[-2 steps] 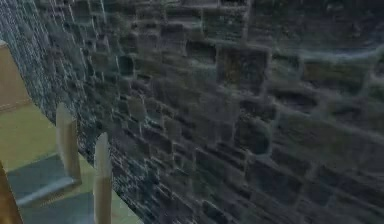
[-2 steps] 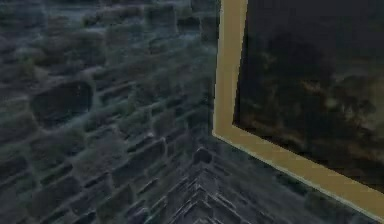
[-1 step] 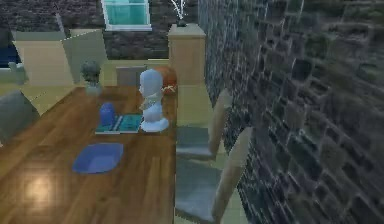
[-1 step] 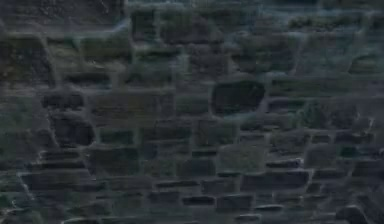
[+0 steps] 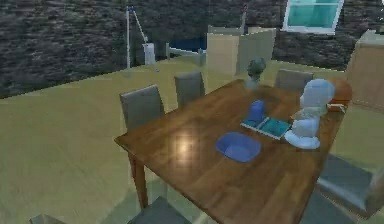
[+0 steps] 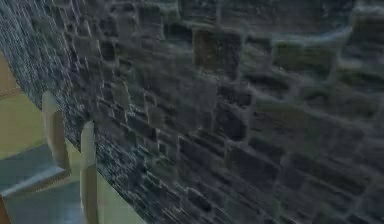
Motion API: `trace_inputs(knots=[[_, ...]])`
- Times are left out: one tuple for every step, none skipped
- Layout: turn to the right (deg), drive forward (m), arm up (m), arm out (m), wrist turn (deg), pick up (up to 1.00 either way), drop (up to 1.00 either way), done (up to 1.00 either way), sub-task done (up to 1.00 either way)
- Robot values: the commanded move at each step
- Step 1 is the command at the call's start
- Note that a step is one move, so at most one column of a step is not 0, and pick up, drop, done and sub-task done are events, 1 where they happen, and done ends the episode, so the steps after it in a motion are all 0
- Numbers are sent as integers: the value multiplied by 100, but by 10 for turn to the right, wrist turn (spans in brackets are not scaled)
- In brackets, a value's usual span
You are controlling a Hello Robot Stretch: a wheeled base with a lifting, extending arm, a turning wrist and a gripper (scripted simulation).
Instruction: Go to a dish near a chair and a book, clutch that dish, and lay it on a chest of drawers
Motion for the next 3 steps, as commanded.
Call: trace_inputs(knots=[[-450, 0, 0, 0, 0, 0, 0, 0, 0], [-270, 0, 0, 0, 0, 0, 0, 0, 0], [0, 0, 50, 0, 0, 0, 0, 0, 0]])
